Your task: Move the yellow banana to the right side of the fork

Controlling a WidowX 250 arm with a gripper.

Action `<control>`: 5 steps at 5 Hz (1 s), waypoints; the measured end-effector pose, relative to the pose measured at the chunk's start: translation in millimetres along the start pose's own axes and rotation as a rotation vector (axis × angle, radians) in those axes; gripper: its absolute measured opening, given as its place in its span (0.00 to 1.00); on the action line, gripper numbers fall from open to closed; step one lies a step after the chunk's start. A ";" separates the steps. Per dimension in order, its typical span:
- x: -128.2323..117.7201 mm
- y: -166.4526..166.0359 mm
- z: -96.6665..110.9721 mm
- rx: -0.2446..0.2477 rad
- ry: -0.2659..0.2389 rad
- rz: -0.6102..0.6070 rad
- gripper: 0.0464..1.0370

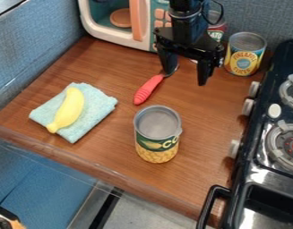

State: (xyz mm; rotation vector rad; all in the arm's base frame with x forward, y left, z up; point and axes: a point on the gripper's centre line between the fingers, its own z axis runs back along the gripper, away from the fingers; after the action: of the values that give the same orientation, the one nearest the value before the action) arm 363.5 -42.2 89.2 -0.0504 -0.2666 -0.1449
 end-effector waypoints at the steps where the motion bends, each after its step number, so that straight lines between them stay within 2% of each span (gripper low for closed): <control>1: -7.2 0.7 -11.8 -0.002 0.047 0.012 0.96; 2: -16.7 27.7 -5.9 0.011 0.093 0.114 0.96; 3: -13.9 61.6 29.3 0.044 -0.009 0.175 0.96; 4: -31.1 86.8 50.4 0.095 -0.037 0.182 0.96; 5: -62.1 120.1 52.5 0.126 -0.012 0.214 0.96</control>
State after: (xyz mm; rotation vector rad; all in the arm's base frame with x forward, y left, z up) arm 308.6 88.5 119.6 0.0455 -0.2799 0.0851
